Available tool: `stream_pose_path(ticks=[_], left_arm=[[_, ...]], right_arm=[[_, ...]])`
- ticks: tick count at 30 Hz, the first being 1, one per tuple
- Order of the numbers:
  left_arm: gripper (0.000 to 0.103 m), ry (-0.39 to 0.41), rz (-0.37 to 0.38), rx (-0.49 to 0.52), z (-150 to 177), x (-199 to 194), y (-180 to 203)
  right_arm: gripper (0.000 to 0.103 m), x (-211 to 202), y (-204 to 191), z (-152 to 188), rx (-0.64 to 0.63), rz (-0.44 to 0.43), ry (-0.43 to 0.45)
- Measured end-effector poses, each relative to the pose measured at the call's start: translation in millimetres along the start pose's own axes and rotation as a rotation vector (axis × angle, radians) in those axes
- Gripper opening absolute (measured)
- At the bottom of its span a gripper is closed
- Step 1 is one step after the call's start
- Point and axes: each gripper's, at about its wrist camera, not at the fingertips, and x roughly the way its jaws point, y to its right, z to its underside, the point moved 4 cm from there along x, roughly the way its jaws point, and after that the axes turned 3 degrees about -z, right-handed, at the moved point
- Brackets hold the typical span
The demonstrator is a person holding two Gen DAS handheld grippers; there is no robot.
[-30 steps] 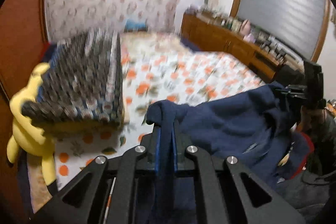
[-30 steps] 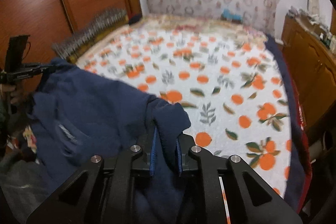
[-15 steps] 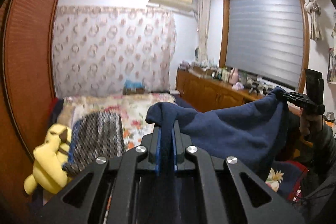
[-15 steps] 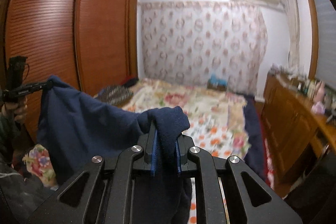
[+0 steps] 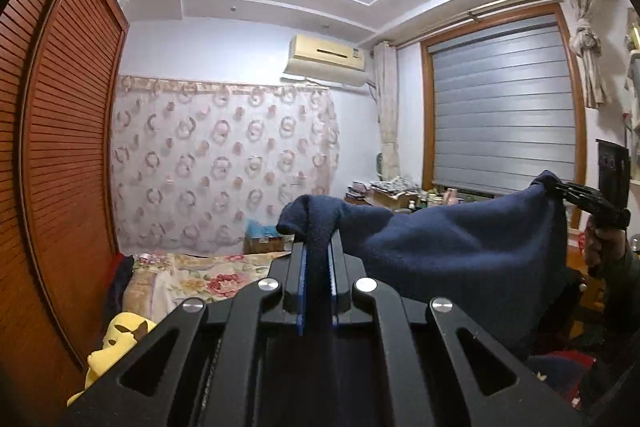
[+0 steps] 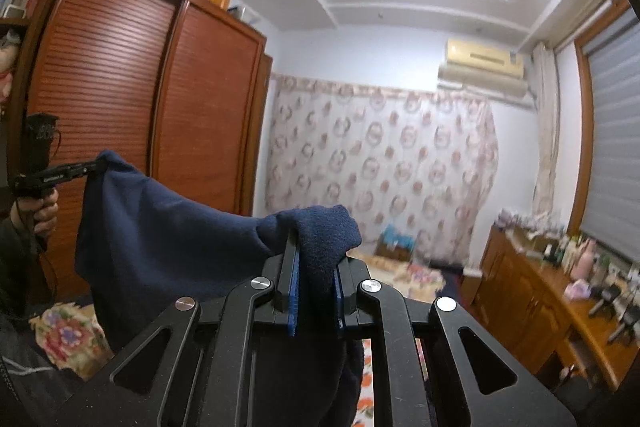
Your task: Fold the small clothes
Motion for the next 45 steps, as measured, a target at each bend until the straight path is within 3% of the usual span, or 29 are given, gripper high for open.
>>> stream_pose_path(ticks=[4,9,12,13,15,18,22,27,36,45], left_arm=[[0.007,-0.071,-0.067,0.017,12,63,-9],[0.012,-0.170,-0.153,0.054,59,176,-6],[0.014,-0.341,-0.191,0.063,114,251,-22],[0.014,-0.395,-0.197,0.063,136,269,-27],[0.015,-0.453,-0.191,0.058,164,281,-31],[0.038,-0.508,-0.145,0.032,196,277,-28],[0.049,-0.565,-0.098,0.030,220,256,-16],[0.050,-0.595,-0.077,0.044,235,236,5],[0.050,-0.712,-0.011,0.048,293,222,32],[0.050,-0.800,-0.006,0.061,334,224,52]], right_arm=[[0.011,28,20,-13,-0.019,0.044,-0.017],[0.011,128,71,17,0.004,0.119,-0.162],[0.018,211,109,67,0.031,0.201,-0.285],[0.025,241,122,92,0.048,0.215,-0.350],[0.027,300,147,152,0.084,0.253,-0.536],[0.028,336,163,223,0.125,0.294,-0.675],[0.029,330,160,271,0.188,0.259,-0.703],[0.030,296,135,295,0.215,0.210,-0.712],[0.030,242,98,323,0.255,0.137,-0.725],[0.030,211,94,342,0.307,0.148,-0.733]])
